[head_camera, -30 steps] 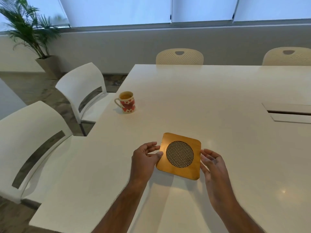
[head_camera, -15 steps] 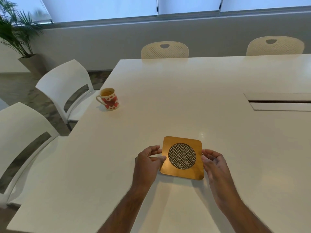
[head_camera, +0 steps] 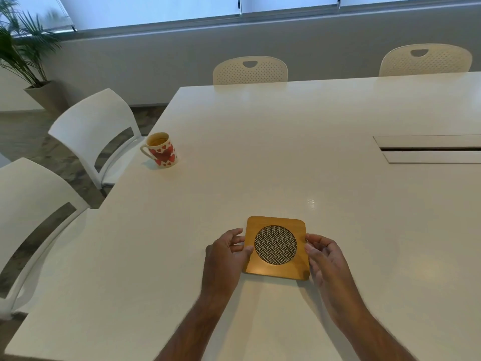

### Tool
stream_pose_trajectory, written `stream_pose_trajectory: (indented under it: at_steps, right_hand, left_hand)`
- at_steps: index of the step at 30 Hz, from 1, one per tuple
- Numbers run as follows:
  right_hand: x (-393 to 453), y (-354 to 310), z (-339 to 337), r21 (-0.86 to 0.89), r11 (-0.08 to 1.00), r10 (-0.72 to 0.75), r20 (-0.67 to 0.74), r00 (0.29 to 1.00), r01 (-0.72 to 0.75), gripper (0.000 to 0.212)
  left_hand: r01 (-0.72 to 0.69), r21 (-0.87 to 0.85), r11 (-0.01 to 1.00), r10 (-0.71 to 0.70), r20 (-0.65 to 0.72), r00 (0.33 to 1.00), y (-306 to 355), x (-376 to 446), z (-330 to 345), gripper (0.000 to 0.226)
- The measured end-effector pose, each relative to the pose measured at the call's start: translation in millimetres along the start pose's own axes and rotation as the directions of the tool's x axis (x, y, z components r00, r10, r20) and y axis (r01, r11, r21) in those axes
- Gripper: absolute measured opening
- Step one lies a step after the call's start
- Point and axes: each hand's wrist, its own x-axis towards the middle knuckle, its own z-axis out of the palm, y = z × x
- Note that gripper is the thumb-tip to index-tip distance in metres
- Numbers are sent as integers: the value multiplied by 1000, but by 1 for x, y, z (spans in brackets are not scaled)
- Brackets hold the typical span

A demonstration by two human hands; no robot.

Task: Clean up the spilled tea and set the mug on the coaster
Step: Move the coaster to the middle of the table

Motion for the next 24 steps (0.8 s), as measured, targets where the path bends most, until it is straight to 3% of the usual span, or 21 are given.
stream_pose_trajectory:
  at_steps: [9,13,16,19,24]
  right_hand:
    - [-1,6,-7,-24,1000,8,9,1000,-8,102]
    - [-1,11,-8,-82,996,33,44,998,-29,70]
    - [-1,17,-9,-146,989,8,38,999,-3,79]
    - [0,21,-8,-188,982,-6,35,999,12,49]
    - [0,18,-6,-206,978,-27,25,999,32,45]
  left_hand:
    - [-40,41,998,40,-1,999,-7,0,3,55]
    - [-56,81,995,56,2,998,-10,1,5,50]
    - [-72,121,990,71,5,997,-11,1,5,48]
    - [-80,137,987,79,8,997,-11,2,5,48]
    - [-83,156,984,83,9,996,-11,2,5,48]
